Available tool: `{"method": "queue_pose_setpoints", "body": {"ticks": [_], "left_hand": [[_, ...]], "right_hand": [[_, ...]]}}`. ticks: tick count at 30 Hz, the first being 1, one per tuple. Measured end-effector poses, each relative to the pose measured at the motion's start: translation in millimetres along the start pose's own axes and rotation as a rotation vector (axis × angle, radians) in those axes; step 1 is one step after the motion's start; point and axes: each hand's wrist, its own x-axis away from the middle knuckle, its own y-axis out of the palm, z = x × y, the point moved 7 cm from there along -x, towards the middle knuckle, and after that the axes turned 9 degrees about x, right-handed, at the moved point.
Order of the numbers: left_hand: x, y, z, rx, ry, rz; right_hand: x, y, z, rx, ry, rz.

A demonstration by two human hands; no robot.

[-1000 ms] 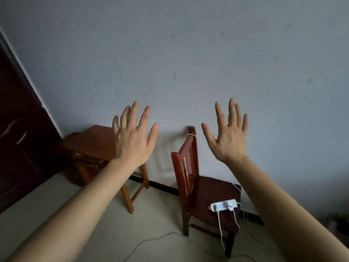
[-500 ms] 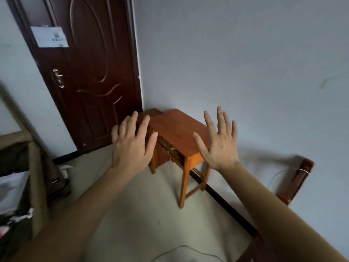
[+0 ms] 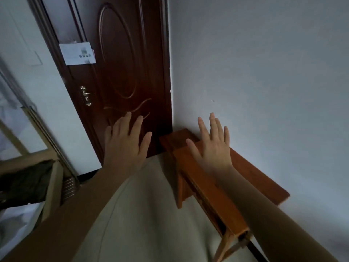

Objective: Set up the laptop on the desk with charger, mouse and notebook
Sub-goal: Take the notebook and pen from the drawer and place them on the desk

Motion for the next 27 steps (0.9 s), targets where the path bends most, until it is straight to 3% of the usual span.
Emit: {"method": "queue_pose_setpoints", "body": {"ticks": [11,16,27], "left_hand": [[-125,94,-182,-0.040,-0.071,0.111],[-223,146,-268,-0.001,-0.043,0.000],[-396,258,-319,0.094,0.078,-0.124]], "right_hand": [[-190,139,-95,0.064,-0.103,-0.001],[-287,208,-131,0.099,-0.086,-0.002],[-424,271,-112,0.211,0.042,-0.007]]}}
